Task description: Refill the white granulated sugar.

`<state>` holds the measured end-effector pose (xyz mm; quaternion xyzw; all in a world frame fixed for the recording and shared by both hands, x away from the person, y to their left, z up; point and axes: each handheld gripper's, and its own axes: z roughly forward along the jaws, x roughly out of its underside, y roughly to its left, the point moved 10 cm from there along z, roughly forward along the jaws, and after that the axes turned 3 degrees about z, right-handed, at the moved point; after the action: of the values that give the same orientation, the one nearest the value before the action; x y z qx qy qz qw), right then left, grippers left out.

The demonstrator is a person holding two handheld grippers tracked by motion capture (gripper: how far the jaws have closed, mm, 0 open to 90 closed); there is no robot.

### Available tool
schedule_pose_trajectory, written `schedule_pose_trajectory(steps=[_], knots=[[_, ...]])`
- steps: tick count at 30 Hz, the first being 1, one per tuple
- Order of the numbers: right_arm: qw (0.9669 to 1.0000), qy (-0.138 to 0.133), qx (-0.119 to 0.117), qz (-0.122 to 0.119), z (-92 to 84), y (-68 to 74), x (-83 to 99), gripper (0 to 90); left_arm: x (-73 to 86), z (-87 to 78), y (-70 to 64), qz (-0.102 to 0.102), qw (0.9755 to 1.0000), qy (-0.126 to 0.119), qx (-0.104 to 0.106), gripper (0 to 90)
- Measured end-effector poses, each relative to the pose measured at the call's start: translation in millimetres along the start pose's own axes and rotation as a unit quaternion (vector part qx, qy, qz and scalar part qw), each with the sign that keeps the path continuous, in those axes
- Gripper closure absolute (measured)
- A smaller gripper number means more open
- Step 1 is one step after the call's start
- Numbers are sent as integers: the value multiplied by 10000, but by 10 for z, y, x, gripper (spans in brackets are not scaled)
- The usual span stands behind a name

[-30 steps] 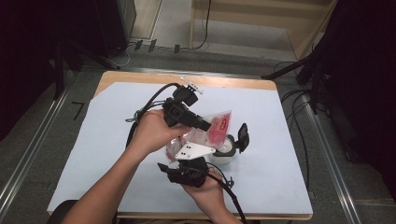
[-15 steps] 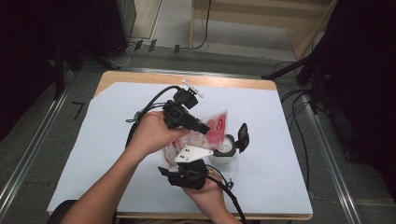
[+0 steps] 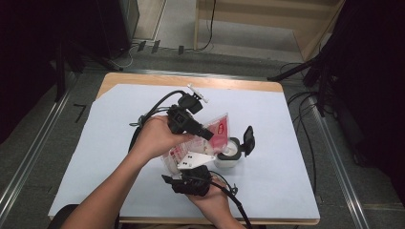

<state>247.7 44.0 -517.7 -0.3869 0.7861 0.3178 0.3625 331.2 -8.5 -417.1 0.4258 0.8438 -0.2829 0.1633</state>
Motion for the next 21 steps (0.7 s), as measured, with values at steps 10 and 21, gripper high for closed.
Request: schedule_pose_trajectory(steps=[10, 21], knots=[[10000, 92, -12, 3, 47, -1, 65, 545, 30, 27, 20, -23, 10000, 39, -24, 735], [9998, 181, -32, -33, 93, 1, 132, 542, 36, 51, 35, 10, 10000, 47, -45, 727]])
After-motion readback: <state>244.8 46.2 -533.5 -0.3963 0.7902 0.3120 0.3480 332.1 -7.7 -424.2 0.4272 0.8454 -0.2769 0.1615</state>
